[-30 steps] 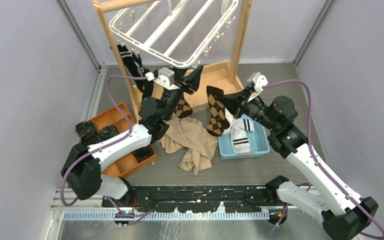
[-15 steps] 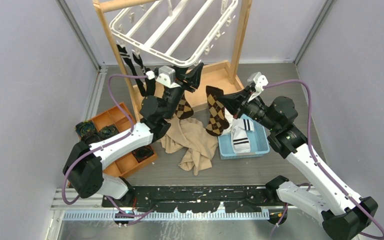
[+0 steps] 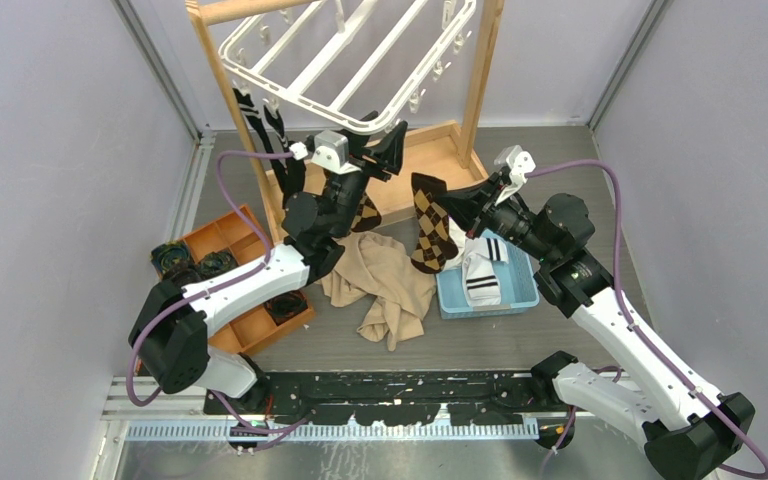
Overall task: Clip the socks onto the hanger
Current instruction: Open the clamp at the hanger.
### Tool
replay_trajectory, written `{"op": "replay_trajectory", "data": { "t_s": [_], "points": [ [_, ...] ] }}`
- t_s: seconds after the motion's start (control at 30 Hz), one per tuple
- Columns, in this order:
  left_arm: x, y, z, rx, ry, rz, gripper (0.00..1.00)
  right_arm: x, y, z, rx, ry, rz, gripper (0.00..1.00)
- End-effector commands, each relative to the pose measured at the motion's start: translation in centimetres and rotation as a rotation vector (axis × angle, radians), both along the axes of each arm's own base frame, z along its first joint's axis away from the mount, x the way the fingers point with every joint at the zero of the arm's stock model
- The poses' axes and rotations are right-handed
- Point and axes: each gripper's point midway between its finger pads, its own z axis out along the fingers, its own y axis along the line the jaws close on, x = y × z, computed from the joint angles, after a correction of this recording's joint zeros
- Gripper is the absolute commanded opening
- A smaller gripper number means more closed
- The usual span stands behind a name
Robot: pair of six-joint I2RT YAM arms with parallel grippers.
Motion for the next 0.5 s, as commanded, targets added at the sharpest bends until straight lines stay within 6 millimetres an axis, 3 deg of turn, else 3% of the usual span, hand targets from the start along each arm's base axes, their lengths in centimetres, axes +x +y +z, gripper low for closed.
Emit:
{"op": "replay_trajectory", "data": {
  "t_s": [0.0,0.2,0.47],
  "points": [
    [-1.00,1.49,3.74,-0.097,-0.082,0.025,0.57,-0.22,-0.01,1.68,0.037,-0.048,0.009,0.01],
    [-1.13,1.46,3.89,-0.107,-0.094,0.021,0.61,-0.18,-0.02,1.73,0.039,-0.049,0.009,0.01],
    [-1.23,1.61,4.51,-0.142,-0.116,0.018,0.58,-0.27,0.03,1.52,0.037,-0.042,0.015,0.01]
  ]
}}
